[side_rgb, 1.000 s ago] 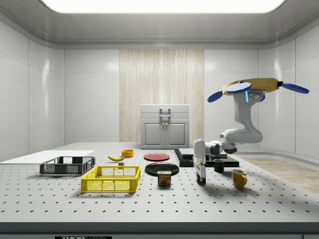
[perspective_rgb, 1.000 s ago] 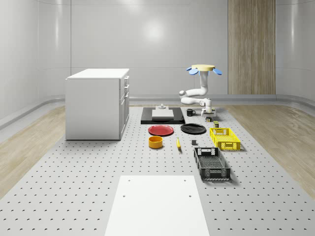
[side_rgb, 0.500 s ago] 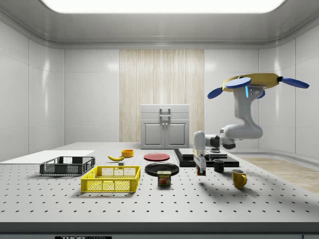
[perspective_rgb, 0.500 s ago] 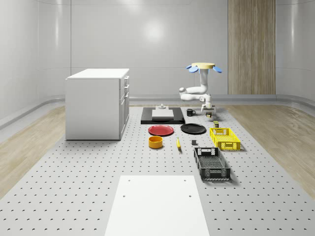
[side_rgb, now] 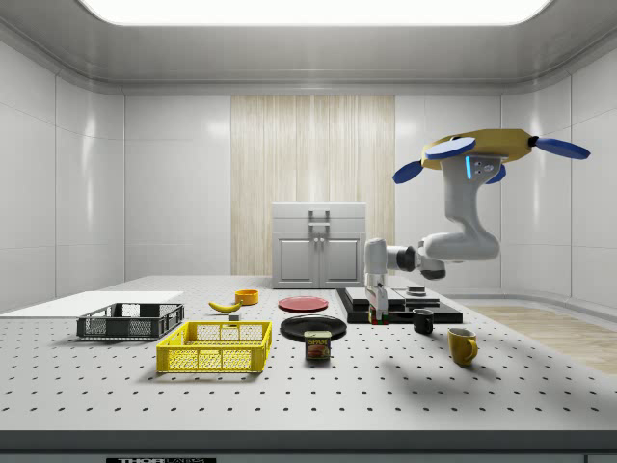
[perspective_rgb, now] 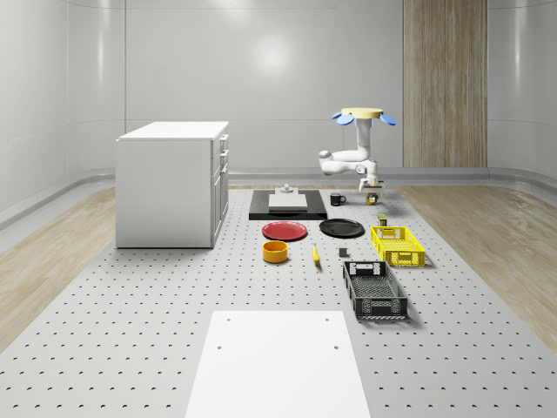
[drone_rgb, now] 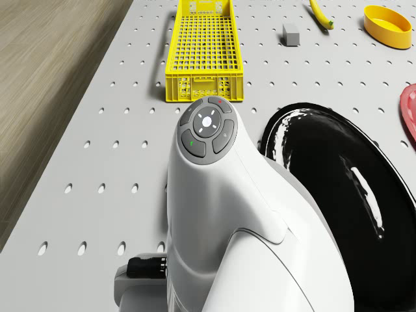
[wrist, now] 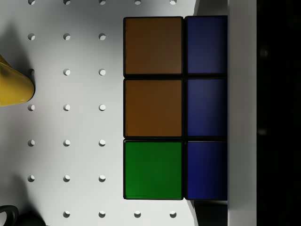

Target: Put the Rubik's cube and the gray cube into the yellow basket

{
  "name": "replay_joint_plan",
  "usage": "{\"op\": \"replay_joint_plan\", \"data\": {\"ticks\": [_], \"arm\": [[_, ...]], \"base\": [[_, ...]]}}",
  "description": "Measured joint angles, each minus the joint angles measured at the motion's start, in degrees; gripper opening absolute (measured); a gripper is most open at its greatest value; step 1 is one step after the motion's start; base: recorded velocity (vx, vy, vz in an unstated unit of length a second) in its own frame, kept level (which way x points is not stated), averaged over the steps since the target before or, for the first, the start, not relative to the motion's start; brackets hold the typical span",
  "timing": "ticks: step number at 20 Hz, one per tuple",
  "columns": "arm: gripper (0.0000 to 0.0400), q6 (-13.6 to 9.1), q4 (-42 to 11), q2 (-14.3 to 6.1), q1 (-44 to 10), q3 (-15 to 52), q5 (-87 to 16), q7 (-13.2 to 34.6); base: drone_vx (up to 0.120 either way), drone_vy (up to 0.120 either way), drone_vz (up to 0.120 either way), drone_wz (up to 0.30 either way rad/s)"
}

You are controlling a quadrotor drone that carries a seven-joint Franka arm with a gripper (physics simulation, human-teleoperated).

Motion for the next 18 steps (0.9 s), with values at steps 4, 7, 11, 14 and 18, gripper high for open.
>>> {"op": "replay_joint_plan", "data": {"ticks": [4,7,11,14,18], "arm": [[0.0325,0.58,-0.01,-0.78,-0.20,0.52,0.74,0.20],[0.0325,1.08,0.01,-1.37,-0.33,0.74,1.12,0.32],[0.0325,1.75,0.03,-2.13,-0.48,0.92,1.52,0.46],[0.0325,2.25,0.05,-2.68,-0.58,1.01,1.78,0.55],[0.0325,2.90,0.08,-3.39,-0.71,1.11,2.09,0.67]], "base": [[0.120,0.060,0.000,0.000],[0.120,0.000,0.000,0.000],[0.120,0.070,0.000,0.000],[0.120,0.027,0.000,0.000],[0.120,0.020,0.000,0.000]]}}
